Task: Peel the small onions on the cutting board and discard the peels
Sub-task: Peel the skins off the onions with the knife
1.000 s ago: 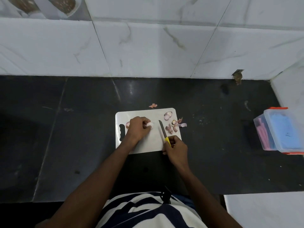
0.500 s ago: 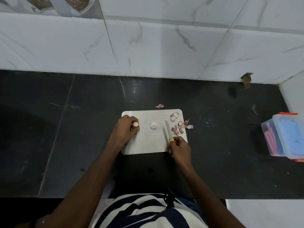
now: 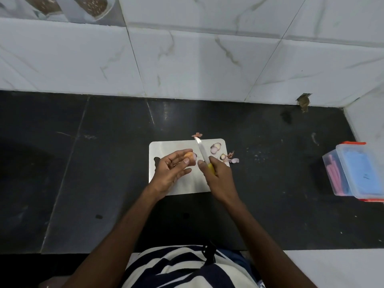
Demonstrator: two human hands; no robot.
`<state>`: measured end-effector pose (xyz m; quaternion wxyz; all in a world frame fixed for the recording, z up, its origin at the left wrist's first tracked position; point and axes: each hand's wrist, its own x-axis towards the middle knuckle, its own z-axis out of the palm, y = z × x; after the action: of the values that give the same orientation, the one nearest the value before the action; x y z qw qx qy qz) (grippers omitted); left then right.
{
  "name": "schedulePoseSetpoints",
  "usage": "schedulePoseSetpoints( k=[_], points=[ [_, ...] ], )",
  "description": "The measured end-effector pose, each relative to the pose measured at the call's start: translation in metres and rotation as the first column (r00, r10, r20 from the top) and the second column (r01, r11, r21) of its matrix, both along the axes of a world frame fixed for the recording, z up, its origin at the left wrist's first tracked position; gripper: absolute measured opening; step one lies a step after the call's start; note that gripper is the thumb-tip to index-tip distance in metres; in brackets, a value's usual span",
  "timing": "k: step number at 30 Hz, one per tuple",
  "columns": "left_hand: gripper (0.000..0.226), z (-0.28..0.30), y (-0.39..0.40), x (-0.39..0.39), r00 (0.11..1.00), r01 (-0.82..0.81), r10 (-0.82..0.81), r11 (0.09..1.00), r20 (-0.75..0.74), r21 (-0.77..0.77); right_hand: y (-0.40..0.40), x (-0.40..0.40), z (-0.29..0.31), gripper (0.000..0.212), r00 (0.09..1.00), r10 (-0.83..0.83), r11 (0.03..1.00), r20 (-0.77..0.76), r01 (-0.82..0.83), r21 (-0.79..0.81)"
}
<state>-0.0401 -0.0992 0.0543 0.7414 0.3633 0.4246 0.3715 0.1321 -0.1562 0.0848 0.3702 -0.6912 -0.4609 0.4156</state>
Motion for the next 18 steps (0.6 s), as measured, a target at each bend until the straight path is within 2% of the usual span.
schedulePoseSetpoints(
  k=[3, 5, 12, 18],
  points=[
    [0.044, 0.005, -0.005, 0.004, 1.000, -0.013, 0.014, 0.998, -0.018, 0.053, -0.004, -0.002, 0.009, 0.045, 0.984, 0.034, 0.995, 0.175, -0.049, 0.082],
    [0.043, 0.011, -0.007, 0.007, 0.999, -0.007, 0.011, 0.995, -0.036, 0.104, -0.006, -0.001, 0.008, 0.038, 0.974, 0.003, 0.992, 0.228, -0.032, 0.122],
    [0.038, 0.030, -0.011, 0.022, 0.994, 0.035, -0.012, 0.975, -0.106, 0.220, -0.013, 0.003, -0.001, 0.045, 0.972, -0.077, 0.978, 0.221, 0.030, 0.208],
    [0.031, 0.035, -0.023, 0.038, 0.993, -0.074, 0.087, 0.987, -0.085, 0.145, -0.016, 0.002, -0.001, 0.048, 0.966, -0.126, 0.956, 0.225, 0.058, 0.287]
  ],
)
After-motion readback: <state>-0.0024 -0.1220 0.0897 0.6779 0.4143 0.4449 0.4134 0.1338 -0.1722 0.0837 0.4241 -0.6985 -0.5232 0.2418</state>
